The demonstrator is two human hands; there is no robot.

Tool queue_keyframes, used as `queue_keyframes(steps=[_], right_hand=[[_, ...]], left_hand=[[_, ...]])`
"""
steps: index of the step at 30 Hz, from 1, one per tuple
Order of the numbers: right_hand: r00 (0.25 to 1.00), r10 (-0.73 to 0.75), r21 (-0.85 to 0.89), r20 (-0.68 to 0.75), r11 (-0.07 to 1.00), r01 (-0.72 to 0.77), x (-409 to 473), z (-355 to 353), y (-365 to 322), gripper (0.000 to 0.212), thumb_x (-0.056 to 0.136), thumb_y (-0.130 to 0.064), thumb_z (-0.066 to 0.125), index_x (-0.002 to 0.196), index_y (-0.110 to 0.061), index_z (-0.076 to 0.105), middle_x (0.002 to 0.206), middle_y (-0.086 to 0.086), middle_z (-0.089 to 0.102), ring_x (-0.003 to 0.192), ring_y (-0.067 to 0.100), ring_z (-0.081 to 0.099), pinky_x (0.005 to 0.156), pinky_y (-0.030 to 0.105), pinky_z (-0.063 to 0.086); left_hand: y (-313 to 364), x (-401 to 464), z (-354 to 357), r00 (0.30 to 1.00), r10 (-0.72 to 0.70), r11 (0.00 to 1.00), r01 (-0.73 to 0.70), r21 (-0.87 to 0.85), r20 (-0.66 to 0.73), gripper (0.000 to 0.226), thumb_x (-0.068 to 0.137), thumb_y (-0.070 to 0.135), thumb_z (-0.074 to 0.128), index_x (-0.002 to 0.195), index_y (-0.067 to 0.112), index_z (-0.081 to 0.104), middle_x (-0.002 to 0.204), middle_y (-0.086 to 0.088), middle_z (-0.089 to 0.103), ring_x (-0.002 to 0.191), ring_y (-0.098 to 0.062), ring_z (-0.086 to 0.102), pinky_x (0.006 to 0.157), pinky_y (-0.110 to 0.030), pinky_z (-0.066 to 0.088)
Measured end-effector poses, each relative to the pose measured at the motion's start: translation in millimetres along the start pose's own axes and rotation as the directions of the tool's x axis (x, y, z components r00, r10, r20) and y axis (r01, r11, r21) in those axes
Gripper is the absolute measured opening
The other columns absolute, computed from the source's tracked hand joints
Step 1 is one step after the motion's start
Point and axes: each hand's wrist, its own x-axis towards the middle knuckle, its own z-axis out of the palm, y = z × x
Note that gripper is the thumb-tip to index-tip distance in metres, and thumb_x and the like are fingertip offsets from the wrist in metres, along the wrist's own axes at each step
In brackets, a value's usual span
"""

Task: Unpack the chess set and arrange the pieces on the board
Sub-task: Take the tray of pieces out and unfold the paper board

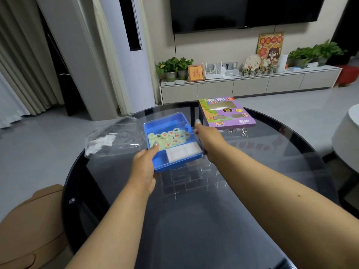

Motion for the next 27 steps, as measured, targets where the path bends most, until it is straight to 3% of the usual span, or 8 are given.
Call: queue_keyframes(steps=[2, 3, 7, 9, 12, 15, 25, 27], right_hand=[[0.994, -0.094, -0.084, -0.063, 0.993, 0.088, 13, -1, 1, 0.044, 0.099, -0.043, 0.037, 0.081, -0.009, 0.058, 0.08, 0.011, 0.062, 0.073, 0.025, 0.061, 0.067, 0.038, 0.053], [0.98, -0.182, -0.252, -0.078, 0.955, 0.157, 22, -1, 4, 0.044, 0.098, -0.042, 0.038, 0.08, -0.008, 0.059, 0.078, 0.011, 0.062, 0.075, 0.027, 0.06, 0.068, 0.039, 0.052], [0.939, -0.331, -0.847, 0.097, 0.468, 0.253, 43, 13, 17, 0.043, 0.091, -0.053, 0.048, 0.086, -0.011, 0.056, 0.088, 0.009, 0.061, 0.104, 0.029, 0.052, 0.072, 0.034, 0.041], [0.919, -0.357, -0.926, 0.169, 0.262, 0.272, 46, 25, 22, 0.047, 0.087, -0.059, 0.049, 0.094, -0.013, 0.059, 0.104, 0.008, 0.063, 0.116, 0.027, 0.044, 0.083, 0.037, 0.04], [0.921, -0.343, -0.962, 0.185, 0.13, 0.242, 49, 37, 29, 0.054, 0.084, -0.056, 0.054, 0.114, -0.012, 0.058, 0.118, 0.009, 0.059, 0.12, 0.029, 0.04, 0.095, 0.036, 0.036], [0.944, -0.3, -0.976, 0.135, 0.125, 0.179, 55, 44, 27, 0.039, 0.085, -0.035, 0.059, 0.116, -0.012, 0.057, 0.121, 0.01, 0.057, 0.119, 0.03, 0.04, 0.095, 0.036, 0.036], [0.982, -0.187, -0.921, 0.011, 0.381, 0.082, 68, 36, 27, 0.034, 0.085, -0.027, 0.062, 0.114, -0.011, 0.058, 0.123, 0.011, 0.056, 0.119, 0.03, 0.042, 0.093, 0.036, 0.039], [0.984, -0.176, -0.862, -0.017, 0.502, 0.074, 71, 34, 27, 0.025, 0.086, -0.018, 0.058, 0.109, -0.009, 0.059, 0.118, 0.013, 0.058, 0.113, 0.032, 0.049, 0.087, 0.039, 0.045]], left_hand=[[-3, 5, -8, 1.0, -0.003, 0.996, 0.001, -0.084, -0.031, 0.014, 0.093, 0.02, 0.058, 0.099, 0.011, 0.067, 0.087, -0.007, 0.075, 0.076, -0.023, 0.069, 0.072, -0.038, 0.051], [-6, 6, -13, 0.999, -0.004, 0.993, -0.002, -0.118, -0.054, 0.014, 0.093, 0.021, 0.057, 0.099, 0.012, 0.067, 0.087, -0.006, 0.075, 0.075, -0.021, 0.069, 0.071, -0.037, 0.051], [-21, 11, -32, 0.992, -0.009, 0.976, -0.018, -0.219, -0.123, 0.015, 0.095, 0.024, 0.055, 0.098, 0.015, 0.067, 0.097, -0.006, 0.073, 0.084, -0.021, 0.068, 0.08, -0.038, 0.052], [-23, 11, -35, 0.992, -0.005, 0.965, -0.028, -0.259, -0.129, 0.015, 0.095, 0.024, 0.055, 0.099, 0.015, 0.067, 0.098, -0.006, 0.073, 0.087, -0.02, 0.069, 0.088, -0.04, 0.051], [-25, 14, -35, 0.992, 0.016, 0.968, -0.046, -0.246, -0.124, 0.016, 0.095, 0.024, 0.055, 0.1, 0.015, 0.067, 0.094, -0.004, 0.074, 0.086, -0.02, 0.07, 0.095, -0.046, 0.048], [-27, 16, -36, 0.994, 0.023, 0.976, -0.044, -0.214, -0.103, 0.017, 0.094, 0.024, 0.055, 0.101, 0.015, 0.068, 0.098, -0.007, 0.074, 0.091, -0.024, 0.069, 0.1, -0.051, 0.044], [-27, 17, -38, 0.998, 0.0, 0.966, -0.018, -0.259, -0.069, 0.021, 0.096, 0.027, 0.051, 0.1, 0.015, 0.068, 0.096, -0.005, 0.074, 0.083, -0.019, 0.07, 0.098, -0.046, 0.045], [-26, 16, -37, 0.998, -0.001, 0.967, -0.016, -0.255, -0.068, 0.024, 0.097, 0.031, 0.05, 0.102, 0.016, 0.068, 0.099, -0.005, 0.074, 0.086, -0.02, 0.07, 0.096, -0.045, 0.046]])
